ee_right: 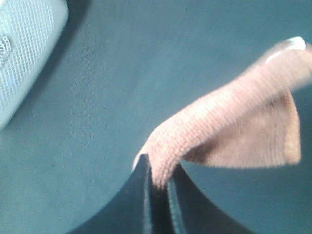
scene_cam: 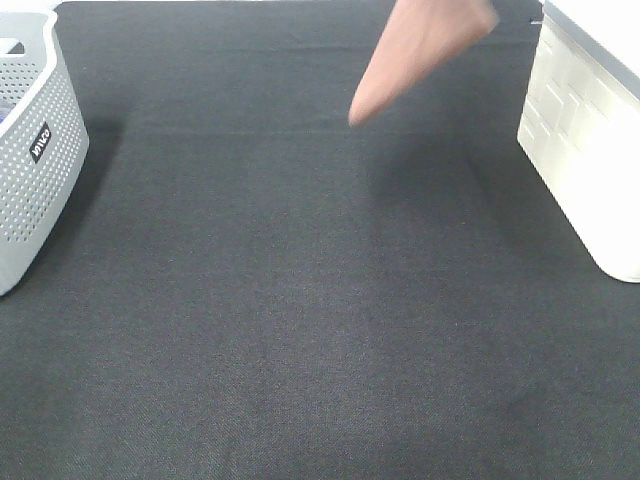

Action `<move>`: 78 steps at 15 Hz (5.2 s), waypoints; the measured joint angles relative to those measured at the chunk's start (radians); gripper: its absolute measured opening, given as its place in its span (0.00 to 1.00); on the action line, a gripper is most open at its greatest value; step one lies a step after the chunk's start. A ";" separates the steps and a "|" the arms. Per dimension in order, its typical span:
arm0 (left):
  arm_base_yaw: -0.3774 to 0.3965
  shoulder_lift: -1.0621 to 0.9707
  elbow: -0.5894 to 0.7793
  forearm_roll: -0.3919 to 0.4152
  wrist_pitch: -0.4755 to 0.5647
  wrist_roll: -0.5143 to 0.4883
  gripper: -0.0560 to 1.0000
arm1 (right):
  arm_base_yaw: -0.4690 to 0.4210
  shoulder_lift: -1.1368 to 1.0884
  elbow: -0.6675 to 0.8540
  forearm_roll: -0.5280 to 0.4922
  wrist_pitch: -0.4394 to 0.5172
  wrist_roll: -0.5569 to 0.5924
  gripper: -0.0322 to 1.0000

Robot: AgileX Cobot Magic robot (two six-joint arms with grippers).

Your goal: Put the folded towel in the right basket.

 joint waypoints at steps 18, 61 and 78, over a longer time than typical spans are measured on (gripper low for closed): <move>0.000 0.000 0.000 0.000 0.000 0.000 0.88 | -0.439 0.018 0.047 -0.261 0.003 0.143 0.15; 0.000 0.000 0.000 0.000 0.000 0.000 0.88 | -0.172 -2.053 1.736 -0.493 -0.140 0.211 0.63; 0.000 0.000 0.000 0.000 0.000 0.000 0.88 | -0.172 -2.053 1.736 -0.494 -0.140 0.211 0.63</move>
